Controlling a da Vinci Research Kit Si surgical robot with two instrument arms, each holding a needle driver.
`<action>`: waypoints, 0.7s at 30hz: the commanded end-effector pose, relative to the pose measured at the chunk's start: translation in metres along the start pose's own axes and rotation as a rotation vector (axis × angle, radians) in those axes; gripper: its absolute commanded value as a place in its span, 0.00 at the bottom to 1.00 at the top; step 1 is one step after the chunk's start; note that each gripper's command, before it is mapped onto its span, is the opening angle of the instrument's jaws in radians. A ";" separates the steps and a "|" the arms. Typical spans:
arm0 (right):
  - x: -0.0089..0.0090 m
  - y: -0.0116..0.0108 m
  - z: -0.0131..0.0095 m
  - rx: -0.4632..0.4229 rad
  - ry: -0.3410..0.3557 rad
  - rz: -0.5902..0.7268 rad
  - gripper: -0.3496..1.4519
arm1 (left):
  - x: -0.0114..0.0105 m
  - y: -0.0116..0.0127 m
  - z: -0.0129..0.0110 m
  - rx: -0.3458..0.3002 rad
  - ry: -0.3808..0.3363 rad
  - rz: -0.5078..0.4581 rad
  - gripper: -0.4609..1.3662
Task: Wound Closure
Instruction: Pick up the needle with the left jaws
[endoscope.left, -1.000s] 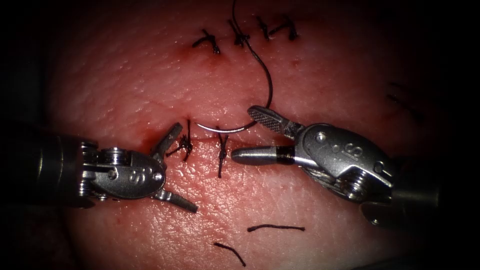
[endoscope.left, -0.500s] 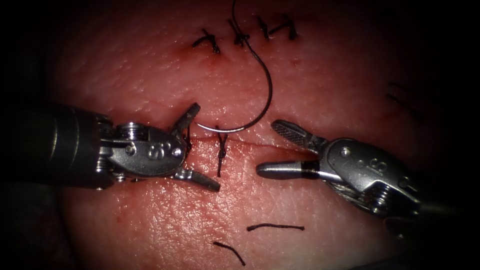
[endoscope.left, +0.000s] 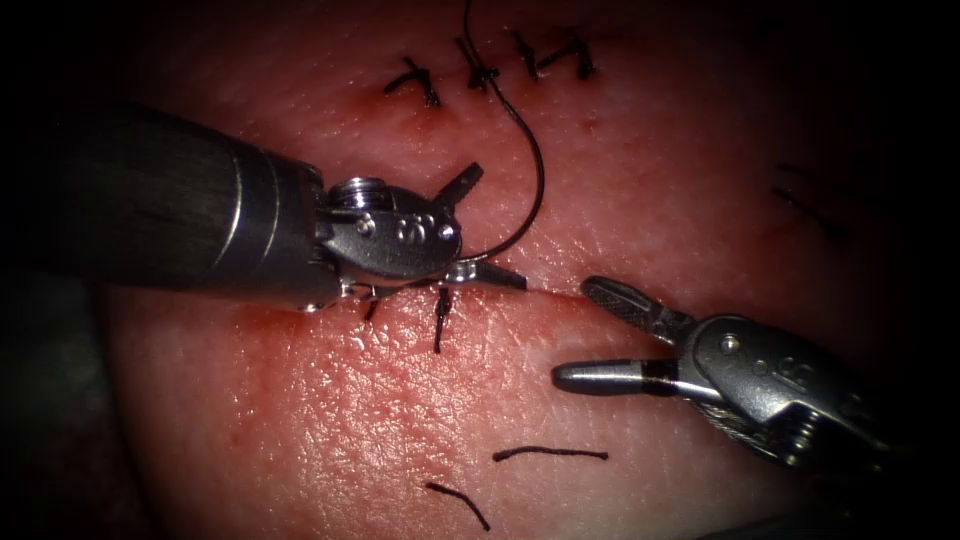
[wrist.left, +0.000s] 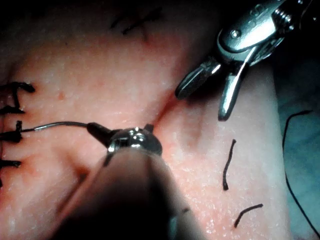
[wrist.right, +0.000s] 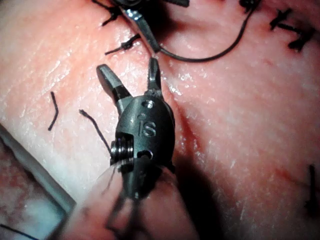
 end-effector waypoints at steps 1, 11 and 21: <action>-0.0001 0.0000 0.0000 0.000 -0.002 0.002 0.69 | -0.0001 0.0001 0.0004 0.007 -0.005 0.017 0.57; -0.0002 -0.0003 -0.0002 0.001 -0.004 0.001 0.69 | -0.0032 0.0020 0.0044 0.014 -0.095 0.085 0.56; -0.0002 -0.0006 -0.0004 0.000 -0.004 0.001 0.69 | -0.0067 0.0023 0.0061 0.022 -0.122 0.112 0.53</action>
